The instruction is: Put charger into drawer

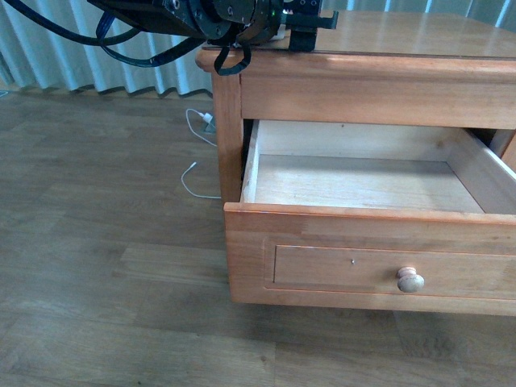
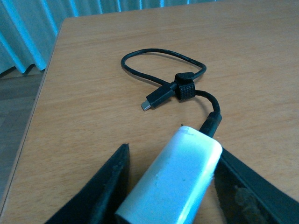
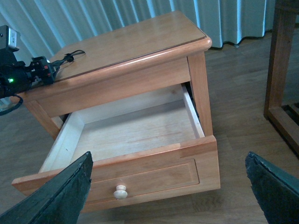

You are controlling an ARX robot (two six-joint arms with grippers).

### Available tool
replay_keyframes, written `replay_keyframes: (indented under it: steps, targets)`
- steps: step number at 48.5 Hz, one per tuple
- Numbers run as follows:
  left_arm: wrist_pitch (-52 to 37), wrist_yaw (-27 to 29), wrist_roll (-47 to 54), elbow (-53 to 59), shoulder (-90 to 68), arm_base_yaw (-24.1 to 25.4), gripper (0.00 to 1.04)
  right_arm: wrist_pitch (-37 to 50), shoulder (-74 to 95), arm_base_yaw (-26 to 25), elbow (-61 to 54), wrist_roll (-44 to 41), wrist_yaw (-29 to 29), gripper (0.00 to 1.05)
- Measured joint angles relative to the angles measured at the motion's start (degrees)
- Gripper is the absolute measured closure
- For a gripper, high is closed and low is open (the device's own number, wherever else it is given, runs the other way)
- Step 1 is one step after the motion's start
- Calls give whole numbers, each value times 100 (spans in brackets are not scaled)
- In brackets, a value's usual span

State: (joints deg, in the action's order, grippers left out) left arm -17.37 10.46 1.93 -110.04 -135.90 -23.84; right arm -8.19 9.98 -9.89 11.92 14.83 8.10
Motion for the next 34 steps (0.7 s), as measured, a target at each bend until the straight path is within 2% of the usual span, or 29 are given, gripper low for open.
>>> replay_keyframes:
  steps: [4, 7, 22, 34]
  targets:
    - [-76, 2, -11, 52, 11, -13, 75, 0, 0, 0, 0, 2, 2, 8]
    - [-181, 13, -26, 162, 68, -13, 81, 0, 0, 0, 0, 2, 0, 8]
    - [-800, -81, 15, 1401, 953, -17, 81, 0, 0, 0, 0, 0, 2, 8]
    - [-927, -894, 166, 2822, 2350, -240, 81, 0, 0, 0, 0, 2, 2, 8]
